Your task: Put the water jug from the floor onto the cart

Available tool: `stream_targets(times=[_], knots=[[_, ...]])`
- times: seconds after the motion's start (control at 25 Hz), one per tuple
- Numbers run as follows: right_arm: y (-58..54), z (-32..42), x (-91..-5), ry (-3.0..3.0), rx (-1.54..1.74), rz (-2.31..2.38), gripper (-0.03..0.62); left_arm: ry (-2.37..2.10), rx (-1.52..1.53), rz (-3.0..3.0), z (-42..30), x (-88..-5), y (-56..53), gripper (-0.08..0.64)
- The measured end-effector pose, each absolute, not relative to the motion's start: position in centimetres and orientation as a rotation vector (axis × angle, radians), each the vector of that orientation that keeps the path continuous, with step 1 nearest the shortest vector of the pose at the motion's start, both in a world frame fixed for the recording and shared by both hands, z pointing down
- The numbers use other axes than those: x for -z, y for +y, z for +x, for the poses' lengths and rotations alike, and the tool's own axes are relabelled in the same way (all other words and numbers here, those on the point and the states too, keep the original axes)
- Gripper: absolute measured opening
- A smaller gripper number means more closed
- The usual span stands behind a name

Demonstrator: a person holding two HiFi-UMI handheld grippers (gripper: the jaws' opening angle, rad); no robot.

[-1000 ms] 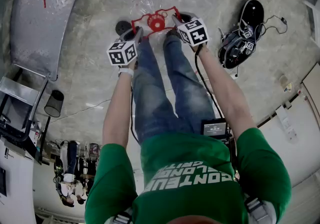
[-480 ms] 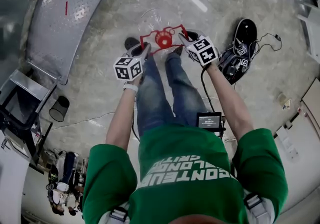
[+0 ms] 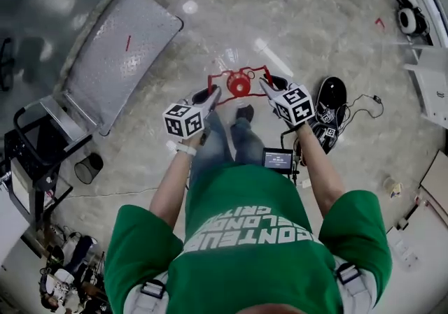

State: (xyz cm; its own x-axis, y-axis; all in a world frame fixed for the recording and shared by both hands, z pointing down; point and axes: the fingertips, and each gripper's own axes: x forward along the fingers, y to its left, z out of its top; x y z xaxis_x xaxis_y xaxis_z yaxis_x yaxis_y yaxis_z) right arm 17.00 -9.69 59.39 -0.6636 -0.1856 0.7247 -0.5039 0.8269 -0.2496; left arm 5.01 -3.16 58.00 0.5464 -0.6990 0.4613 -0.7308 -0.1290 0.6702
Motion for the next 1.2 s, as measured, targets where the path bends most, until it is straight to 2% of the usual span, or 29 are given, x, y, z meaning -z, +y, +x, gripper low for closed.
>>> stream_targets(times=[0.24,0.44,1.0,1.2], knots=[[-11.9,16.3,-49.1,-2.393,-0.407,0.470,0.058,-1.235,0.078,1.934,5.2,-47.7,-4.6,0.071],[-12.8,15.4,-44.6,-2.456,-0.321,0.449,0.058,-1.284,0.124,1.986,4.8,-42.9,-5.1,0.072],[-13.2,9.6,-42.1,-2.496,-0.140,0.268,0.064,-1.389,0.225,1.973,0.9,-40.2,-4.8,0.077],[-13.2,4.8,-41.5,-2.500,-0.088,0.161,0.067,-1.455,0.265,1.935,-3.1,-39.4,-4.3,0.077]])
